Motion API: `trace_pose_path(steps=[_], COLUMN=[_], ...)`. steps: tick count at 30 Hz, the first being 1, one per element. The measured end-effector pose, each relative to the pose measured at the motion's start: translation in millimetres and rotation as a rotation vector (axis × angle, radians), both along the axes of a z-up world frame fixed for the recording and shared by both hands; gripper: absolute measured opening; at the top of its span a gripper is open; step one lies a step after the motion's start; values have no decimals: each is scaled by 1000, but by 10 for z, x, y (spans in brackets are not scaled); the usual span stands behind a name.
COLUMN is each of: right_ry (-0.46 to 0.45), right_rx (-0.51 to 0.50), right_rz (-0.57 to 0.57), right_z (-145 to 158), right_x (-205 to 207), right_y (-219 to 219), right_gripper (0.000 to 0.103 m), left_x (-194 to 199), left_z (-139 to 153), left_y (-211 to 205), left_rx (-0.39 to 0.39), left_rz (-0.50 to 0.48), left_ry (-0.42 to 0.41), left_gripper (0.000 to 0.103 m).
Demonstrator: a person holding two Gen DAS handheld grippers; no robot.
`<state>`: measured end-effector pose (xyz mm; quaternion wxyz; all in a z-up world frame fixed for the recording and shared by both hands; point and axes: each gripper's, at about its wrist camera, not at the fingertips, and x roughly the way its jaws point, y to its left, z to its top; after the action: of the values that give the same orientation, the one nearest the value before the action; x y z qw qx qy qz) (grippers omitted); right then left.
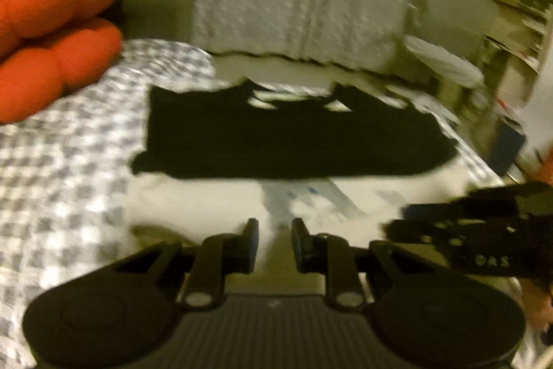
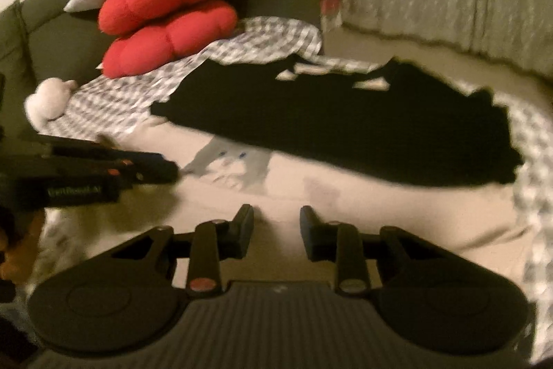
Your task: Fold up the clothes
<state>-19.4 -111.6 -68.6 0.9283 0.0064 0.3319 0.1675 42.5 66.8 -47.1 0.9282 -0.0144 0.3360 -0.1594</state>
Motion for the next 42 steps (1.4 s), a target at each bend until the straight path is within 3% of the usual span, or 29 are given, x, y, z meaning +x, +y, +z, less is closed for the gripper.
trace_pose_path(steps=[4,8,16,18,22,30,33,38,42], right_ry=[-71,-54,-4,0,-6,-17,-8,-22,-38], right_rx=[-40,11,20,-5,-28,-39,-33,-39,-90], right_rz=[-67,-64,-33,-48,-99,-181,-193,-175,-162], right_z=[38,138,305,314,332,313,279,211,123], right_x=[54,11,-202,-243,-334,-551,-555,-520,-438], right_y=[-54,-179,-322,-400,-651,-1093,-1151,-1099,-988], right_gripper=[30,30,31,34,36,39,39,39,39], left_x=[53,-24,-244,-274,-298,-384,-359,-305,-259], left_z=[24,135,190,192,221,288,254,142,72], left_y=[184,324,289,324,526,911,943,875,888], left_rx=[-69,-140,-100,-69,-82,-146,-154,-103,-98], left_rz=[95,85,-49,-20,55,175,180,163,176], left_ry=[-13,-8,16,4,-14,-66,-56,-50,-37], left_gripper=[21,21,21,23,24,32,34,34,34])
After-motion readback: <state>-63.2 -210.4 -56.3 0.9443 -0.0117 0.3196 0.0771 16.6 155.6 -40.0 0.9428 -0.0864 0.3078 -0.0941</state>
